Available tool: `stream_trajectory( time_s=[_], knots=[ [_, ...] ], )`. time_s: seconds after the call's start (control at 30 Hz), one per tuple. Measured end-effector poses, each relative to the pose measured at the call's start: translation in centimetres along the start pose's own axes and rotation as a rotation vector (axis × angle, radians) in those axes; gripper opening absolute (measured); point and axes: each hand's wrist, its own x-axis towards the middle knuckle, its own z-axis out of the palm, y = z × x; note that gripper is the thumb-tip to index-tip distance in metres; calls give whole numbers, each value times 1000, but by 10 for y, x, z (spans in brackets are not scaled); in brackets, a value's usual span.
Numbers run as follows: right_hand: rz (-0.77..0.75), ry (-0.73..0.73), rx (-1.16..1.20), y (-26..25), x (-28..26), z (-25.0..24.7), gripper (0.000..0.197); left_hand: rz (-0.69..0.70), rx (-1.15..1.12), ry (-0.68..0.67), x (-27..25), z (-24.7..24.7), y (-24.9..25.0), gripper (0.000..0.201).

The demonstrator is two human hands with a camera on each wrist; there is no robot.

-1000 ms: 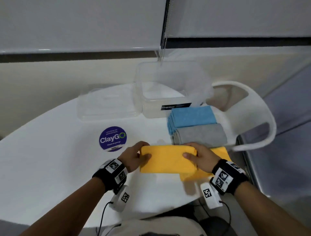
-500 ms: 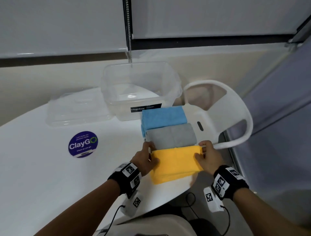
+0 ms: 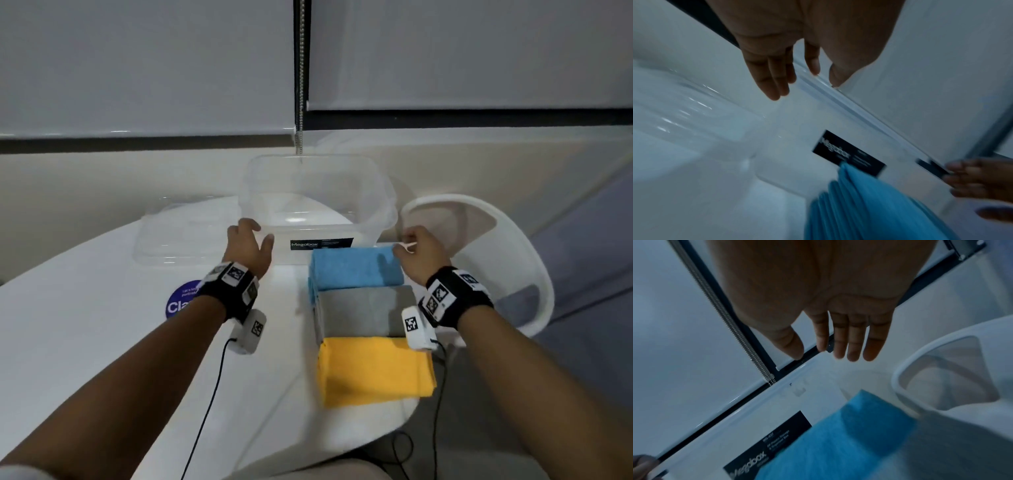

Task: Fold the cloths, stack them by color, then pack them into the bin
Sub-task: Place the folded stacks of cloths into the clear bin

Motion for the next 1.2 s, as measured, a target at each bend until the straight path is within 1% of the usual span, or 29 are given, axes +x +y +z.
stream_trajectory(
  time_s=[0.07, 0.1, 0.13, 0.17, 0.23, 0.27, 0.3, 0.37, 0.47, 0.53, 0.6, 0.7, 0.77, 0.83, 0.9, 0.97, 1.03, 1.13, 1.2],
  knots=[
    [32, 27, 36, -18, 26, 8, 50, -94, -17, 103, 30, -10, 3, 46],
    [72, 15, 58, -26, 35, 12, 57, -165, -22, 125, 41, -15, 5, 50],
    [108, -9, 87, -30, 43, 16, 62, -237, -16, 104, 53, -17, 5, 55],
    [137, -35, 119, -33, 50, 20, 65, -279, 9, 51, 62, -17, 3, 60],
    [185, -61, 162, -40, 56, 27, 66, -313, 14, -97, 75, -16, -4, 63],
    [202, -51, 179, -41, 59, 30, 65, -316, -10, -138, 81, -13, -12, 64],
    [208, -31, 200, -42, 60, 32, 63, -315, -42, -148, 86, -9, -20, 62],
    [213, 16, 251, -42, 62, 34, 61, -321, -118, -112, 96, -3, -36, 58],
    [182, 76, 324, -51, 55, 27, 63, -313, -171, -61, 82, -30, -18, 60],
    [123, 123, 413, -62, 43, 21, 50, -301, -186, 8, 73, -52, -12, 51],
    [65, 136, 499, -76, 26, 22, 39, -295, -187, 134, 62, -82, -12, 40],
    [-35, 105, 542, -104, -5, 35, 20, -270, -160, 323, 37, -131, -27, 28],
    [-78, 33, 550, -121, -26, 52, 16, -308, -153, 381, 14, -162, -47, 24],
    [-97, -37, 512, -137, -47, 71, 19, -341, -132, 391, -10, -187, -74, 21],
    [-91, -119, 482, -146, -66, 92, 21, -386, -125, 389, -36, -207, -103, 25],
    [-80, -220, 469, -153, -86, 111, 23, -443, -131, 357, -56, -220, -137, 28],
    [-69, -300, 469, -155, -104, 129, 24, -483, -147, 327, -70, -224, -176, 26],
    [-32, -367, 409, -153, -126, 152, 25, -513, -144, 266, -84, -224, -230, 25],
    [-31, -374, 346, -150, -138, 164, 25, -508, -152, 265, -92, -225, -240, 25]
  ],
)
